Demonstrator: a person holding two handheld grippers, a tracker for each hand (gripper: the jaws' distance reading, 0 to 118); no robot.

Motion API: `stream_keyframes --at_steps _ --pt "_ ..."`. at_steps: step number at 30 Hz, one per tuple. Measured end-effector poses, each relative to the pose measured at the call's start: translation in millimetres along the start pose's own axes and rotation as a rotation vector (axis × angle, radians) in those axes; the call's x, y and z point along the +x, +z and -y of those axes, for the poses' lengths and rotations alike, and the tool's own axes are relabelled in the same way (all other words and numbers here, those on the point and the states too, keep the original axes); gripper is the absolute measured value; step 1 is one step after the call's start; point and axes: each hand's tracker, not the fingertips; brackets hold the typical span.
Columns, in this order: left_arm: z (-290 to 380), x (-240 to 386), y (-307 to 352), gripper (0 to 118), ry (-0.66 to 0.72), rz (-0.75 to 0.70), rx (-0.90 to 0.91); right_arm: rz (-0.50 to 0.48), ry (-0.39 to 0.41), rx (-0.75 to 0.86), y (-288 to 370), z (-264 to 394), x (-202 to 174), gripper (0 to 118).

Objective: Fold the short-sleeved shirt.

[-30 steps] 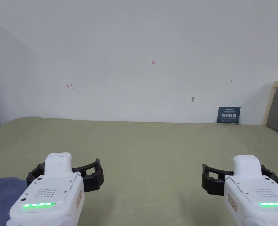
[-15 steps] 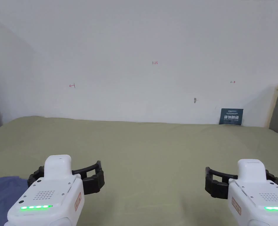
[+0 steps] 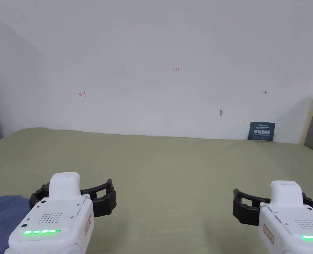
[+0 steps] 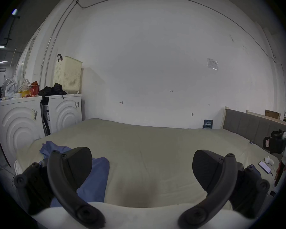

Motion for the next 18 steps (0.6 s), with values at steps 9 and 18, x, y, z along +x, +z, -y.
stream_keyframes --at_steps 9,18 --pt "-2.5 1.7 -1.3 118 -0.016 0.004 -0.004 0.000 -0.007 -0.001 -1.7 0.4 1.6 118" --pt "-6.6 5.3 3.0 118 -0.022 0.020 -0.003 0.002 -0.004 0.007 -0.8 -5.5 2.1 118"
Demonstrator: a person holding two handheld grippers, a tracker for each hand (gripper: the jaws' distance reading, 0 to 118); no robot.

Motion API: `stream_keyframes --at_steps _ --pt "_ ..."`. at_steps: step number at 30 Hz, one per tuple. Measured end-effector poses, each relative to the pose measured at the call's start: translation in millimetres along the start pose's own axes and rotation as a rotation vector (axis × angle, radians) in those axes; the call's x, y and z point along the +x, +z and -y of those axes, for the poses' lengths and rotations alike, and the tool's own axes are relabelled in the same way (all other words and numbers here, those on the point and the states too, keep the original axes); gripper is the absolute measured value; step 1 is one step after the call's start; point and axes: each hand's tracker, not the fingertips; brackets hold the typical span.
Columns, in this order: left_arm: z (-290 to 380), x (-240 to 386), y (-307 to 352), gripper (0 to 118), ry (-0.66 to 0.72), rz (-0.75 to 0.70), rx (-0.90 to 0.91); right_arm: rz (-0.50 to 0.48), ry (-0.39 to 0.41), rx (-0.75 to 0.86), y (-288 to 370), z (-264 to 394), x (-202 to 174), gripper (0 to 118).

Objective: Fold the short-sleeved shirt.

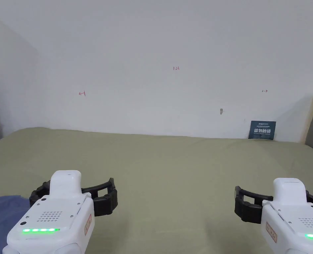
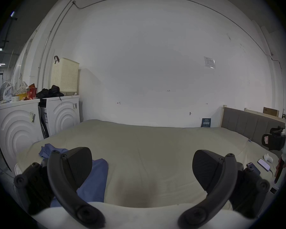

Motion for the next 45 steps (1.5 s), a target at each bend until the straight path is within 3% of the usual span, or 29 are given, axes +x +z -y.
stream_keyframes --at_steps 20,21,22,23,24,25,26,27,29,31,34,37,45 --pt "-8 -2 4 118 -0.007 0.010 0.012 -0.013 -0.006 -0.014 4 -10 -1 118" --pt "-8 -3 5 118 -0.001 0.034 -0.002 -0.011 -0.011 -0.017 5 -8 -1 114" --pt "-7 -3 6 118 0.001 0.056 -0.027 -0.015 -0.014 -0.023 7 -7 -1 101" --pt "-6 -2 7 113 0.000 0.080 -0.043 -0.021 -0.011 -0.022 9 -5 -1 66" --pt "-6 -2 8 84 -0.003 0.089 -0.056 0.003 0.025 -0.038 7 -3 -3 0" --pt "-4 -1 8 28 -0.010 0.073 -0.036 0.032 0.060 -0.064 4 -1 -6 0" --pt "0 7 6 0 -0.090 -0.058 -0.004 0.050 0.072 -0.052 9 -3 -5 0" --pt "7 13 -1 0 -0.120 -0.159 0.022 0.022 0.050 -0.060 11 -5 -3 0" --pt "5 10 2 0 -0.042 0.011 -0.010 -0.016 0.010 -0.079 13 -9 -1 0" --pt "6 12 -1 0 -0.052 -0.038 -0.012 -0.009 0.031 -0.071 11 -9 -10 0" --pt "-5 -14 16 0 -0.072 -0.099 0.011 -0.079 -0.009 -0.063 7 -16 -28 0" --pt "-16 -46 33 0 -0.034 -0.174 0.020 -0.161 0.018 -0.028 5 -30 -65 0" --pt "-36 -129 112 0 -0.043 -0.422 0.023 -0.493 0.022 0.003 2 -41 -202 0"
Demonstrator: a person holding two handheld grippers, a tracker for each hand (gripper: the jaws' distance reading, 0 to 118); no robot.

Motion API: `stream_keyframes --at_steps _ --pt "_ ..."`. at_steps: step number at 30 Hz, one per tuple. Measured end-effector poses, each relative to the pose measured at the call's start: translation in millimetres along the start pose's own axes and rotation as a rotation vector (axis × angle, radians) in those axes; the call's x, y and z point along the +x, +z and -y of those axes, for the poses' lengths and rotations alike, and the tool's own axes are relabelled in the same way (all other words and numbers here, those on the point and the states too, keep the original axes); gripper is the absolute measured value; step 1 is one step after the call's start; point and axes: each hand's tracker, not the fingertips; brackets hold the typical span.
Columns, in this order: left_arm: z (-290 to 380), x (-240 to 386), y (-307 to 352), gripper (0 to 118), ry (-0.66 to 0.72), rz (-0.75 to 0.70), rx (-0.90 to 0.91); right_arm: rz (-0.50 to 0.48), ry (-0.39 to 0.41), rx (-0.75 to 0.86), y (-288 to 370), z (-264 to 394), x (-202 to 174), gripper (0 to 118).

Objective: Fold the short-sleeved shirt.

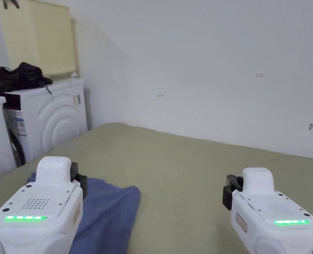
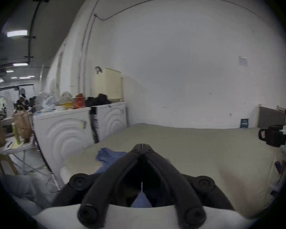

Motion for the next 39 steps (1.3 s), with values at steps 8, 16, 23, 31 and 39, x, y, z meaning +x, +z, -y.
stream_keyframes --at_steps 8,16,23,31,39 --pt "8 -72 15 0 -0.003 -0.092 -0.099 -0.213 0.030 0.001 -17 9 -94 0" --pt "-17 -75 -105 0 -0.066 0.115 -0.397 -0.232 0.058 -0.029 -28 26 -100 0" --pt "-14 -13 -245 0 -0.160 0.459 -0.778 -0.162 0.015 -0.099 -65 51 -67 0" --pt "87 50 -338 0 -0.300 0.441 -1.066 -0.103 -0.023 -0.216 -102 89 -33 0" --pt "134 32 -371 105 -0.122 0.453 -1.241 -0.086 -0.052 -0.270 -116 111 -16 0"
